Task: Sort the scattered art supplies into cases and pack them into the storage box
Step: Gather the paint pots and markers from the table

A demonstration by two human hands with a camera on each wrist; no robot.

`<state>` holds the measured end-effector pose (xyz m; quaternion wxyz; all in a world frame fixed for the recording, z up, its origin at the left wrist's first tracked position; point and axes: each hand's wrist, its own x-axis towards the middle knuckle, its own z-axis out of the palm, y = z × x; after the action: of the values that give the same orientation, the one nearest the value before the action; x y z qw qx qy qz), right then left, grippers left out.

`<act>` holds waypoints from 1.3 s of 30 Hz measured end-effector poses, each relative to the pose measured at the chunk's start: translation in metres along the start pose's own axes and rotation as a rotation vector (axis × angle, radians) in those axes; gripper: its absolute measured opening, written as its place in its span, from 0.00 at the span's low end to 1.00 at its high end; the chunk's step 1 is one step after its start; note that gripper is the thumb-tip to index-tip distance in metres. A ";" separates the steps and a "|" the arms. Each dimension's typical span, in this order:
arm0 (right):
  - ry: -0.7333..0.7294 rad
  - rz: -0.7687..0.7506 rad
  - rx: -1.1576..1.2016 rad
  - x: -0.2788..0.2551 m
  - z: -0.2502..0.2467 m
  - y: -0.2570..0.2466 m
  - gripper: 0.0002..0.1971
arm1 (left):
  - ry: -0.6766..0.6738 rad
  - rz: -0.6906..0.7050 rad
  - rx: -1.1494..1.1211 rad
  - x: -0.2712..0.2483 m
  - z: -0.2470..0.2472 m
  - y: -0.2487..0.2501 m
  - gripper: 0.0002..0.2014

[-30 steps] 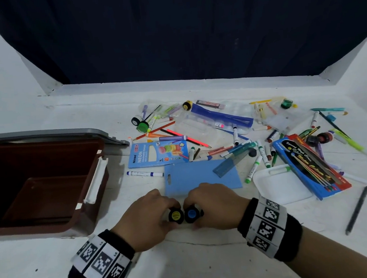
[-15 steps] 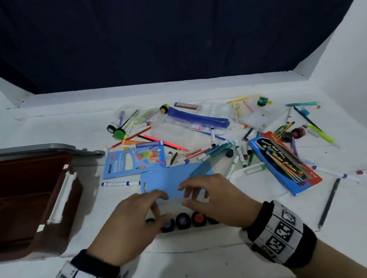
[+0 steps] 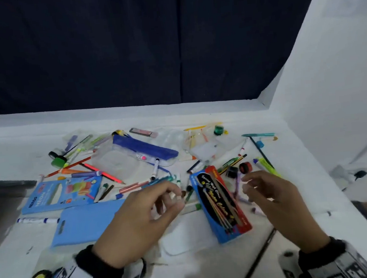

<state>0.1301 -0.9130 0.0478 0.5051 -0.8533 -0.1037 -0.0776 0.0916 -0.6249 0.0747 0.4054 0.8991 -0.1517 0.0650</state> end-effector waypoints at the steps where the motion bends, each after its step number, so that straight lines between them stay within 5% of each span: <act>1: 0.007 -0.004 -0.036 0.007 -0.016 0.009 0.10 | 0.002 0.020 0.012 0.012 0.008 0.008 0.10; 6: -0.069 -0.028 -0.208 0.050 -0.067 0.048 0.08 | -0.054 0.039 0.115 0.077 0.053 0.027 0.06; 13: -0.407 -0.094 -0.473 0.122 -0.062 0.091 0.13 | -0.299 -0.069 0.288 0.160 0.117 0.012 0.18; 20: -0.586 -0.167 -0.692 0.156 -0.039 0.107 0.15 | -0.454 -0.165 0.465 0.195 0.149 -0.010 0.19; 27: -0.669 -0.177 -0.898 0.160 -0.029 0.103 0.04 | -0.472 -0.189 0.621 0.204 0.159 -0.004 0.17; 33: -0.565 -0.195 -0.832 0.155 -0.037 0.097 0.05 | -0.488 -0.153 0.659 0.202 0.158 0.004 0.16; 39: -0.254 -0.170 -0.347 0.139 -0.056 0.078 0.07 | -0.235 -0.170 0.277 0.187 0.132 0.011 0.14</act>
<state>0.2828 -0.9847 0.0413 0.3255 -0.9184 -0.2231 -0.0286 0.2638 -0.7720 0.0397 0.2614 0.9572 -0.1113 -0.0546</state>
